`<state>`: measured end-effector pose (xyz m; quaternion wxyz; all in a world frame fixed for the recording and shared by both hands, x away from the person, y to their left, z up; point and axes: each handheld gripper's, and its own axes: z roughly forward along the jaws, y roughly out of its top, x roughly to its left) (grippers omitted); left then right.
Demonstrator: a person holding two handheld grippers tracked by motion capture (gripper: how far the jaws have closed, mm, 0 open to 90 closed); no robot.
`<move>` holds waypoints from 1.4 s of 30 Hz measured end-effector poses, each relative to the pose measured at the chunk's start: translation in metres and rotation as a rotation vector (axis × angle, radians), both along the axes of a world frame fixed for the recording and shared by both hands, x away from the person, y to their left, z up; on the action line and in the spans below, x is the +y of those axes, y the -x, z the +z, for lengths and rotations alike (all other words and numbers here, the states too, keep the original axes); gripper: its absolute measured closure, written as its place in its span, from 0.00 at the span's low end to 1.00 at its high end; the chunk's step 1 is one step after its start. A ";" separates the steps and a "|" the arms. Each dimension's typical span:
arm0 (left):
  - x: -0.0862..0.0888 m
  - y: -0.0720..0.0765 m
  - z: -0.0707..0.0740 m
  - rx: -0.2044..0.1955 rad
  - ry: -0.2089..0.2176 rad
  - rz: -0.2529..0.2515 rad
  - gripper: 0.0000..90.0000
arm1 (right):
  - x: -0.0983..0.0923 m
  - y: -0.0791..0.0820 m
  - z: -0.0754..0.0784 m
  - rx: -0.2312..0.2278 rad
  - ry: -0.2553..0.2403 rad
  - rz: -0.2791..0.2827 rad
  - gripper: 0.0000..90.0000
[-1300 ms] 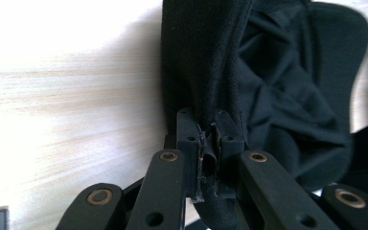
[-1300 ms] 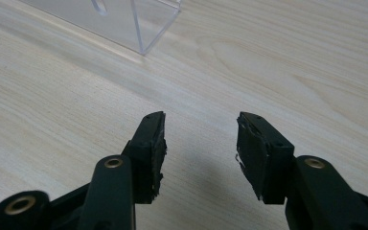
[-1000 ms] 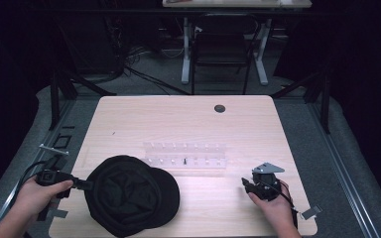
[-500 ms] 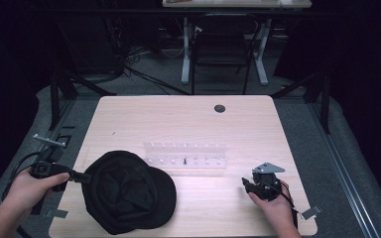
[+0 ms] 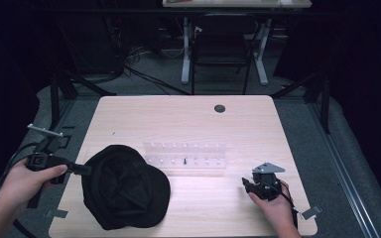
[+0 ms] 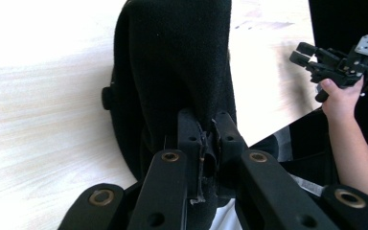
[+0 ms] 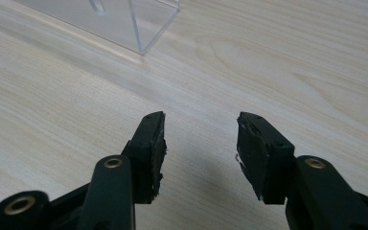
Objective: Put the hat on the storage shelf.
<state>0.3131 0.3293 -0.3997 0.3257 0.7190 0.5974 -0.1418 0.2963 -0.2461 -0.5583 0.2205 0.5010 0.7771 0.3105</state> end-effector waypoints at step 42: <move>-0.008 -0.001 0.066 -0.068 0.218 0.006 0.95 | -0.001 0.000 0.000 0.004 -0.007 -0.004 0.58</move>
